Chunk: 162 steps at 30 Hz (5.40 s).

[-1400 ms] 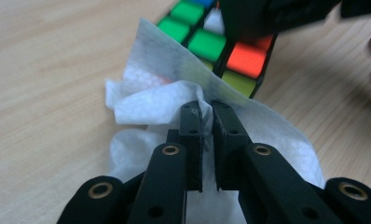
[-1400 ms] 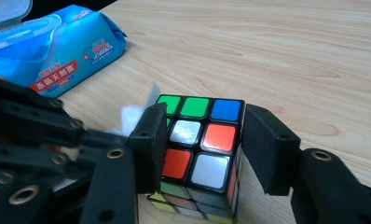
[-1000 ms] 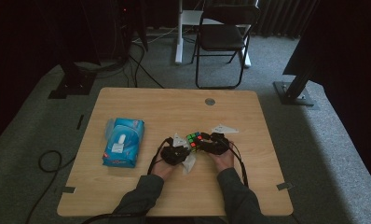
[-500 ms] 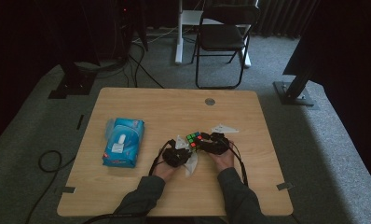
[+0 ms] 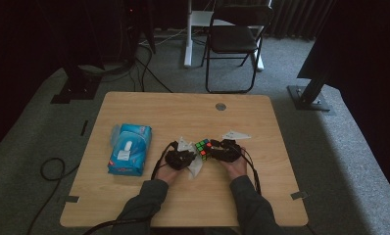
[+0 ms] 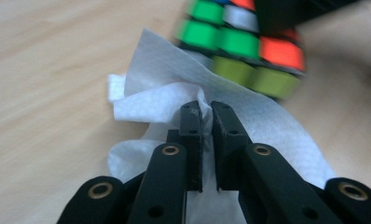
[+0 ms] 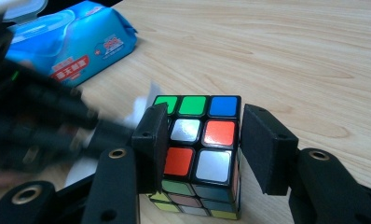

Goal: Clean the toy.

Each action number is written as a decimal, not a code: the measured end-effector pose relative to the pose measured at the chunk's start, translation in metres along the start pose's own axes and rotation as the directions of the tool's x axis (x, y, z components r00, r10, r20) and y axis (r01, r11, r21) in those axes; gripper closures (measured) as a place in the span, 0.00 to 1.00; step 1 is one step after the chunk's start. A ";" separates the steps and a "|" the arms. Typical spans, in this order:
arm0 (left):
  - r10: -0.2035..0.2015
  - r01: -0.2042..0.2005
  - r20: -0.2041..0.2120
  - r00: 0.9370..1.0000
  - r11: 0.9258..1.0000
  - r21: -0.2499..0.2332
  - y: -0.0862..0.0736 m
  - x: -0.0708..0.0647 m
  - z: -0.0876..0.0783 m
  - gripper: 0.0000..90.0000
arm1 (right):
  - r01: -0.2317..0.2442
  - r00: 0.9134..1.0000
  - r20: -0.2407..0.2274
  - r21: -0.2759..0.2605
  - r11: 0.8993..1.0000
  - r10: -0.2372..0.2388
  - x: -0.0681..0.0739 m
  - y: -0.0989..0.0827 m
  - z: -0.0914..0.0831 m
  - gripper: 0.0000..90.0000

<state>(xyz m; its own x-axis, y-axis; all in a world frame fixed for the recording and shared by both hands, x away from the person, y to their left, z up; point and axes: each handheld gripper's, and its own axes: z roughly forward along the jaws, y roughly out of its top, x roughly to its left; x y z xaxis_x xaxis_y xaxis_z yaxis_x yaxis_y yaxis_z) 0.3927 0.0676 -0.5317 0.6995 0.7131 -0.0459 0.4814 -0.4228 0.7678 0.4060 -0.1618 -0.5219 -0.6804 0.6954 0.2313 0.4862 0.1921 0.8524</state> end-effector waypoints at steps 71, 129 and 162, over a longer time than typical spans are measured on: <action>-0.136 0.135 0.006 0.991 0.985 -0.109 0.011 0.003 -0.003 0.95 | -0.025 1.000 -0.018 0.047 0.999 0.026 -0.001 0.005 0.000 0.54; -0.150 0.150 -0.016 0.989 0.989 0.010 -0.006 -0.001 0.000 0.94 | -0.022 1.000 -0.014 0.045 0.999 0.022 0.001 0.004 0.002 0.56; -0.114 0.116 0.066 0.991 0.993 -0.031 -0.010 -0.008 -0.002 0.95 | -0.009 1.000 0.010 0.056 0.998 0.008 -0.003 0.006 -0.005 0.52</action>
<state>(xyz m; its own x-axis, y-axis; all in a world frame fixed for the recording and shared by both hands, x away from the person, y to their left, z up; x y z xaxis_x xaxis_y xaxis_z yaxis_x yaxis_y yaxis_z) 0.3817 0.0670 -0.5376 0.6736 0.7180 -0.1753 0.5426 -0.3195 0.7768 0.4083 -0.1667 -0.5147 -0.6707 0.7039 0.2337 0.5221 0.2243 0.8228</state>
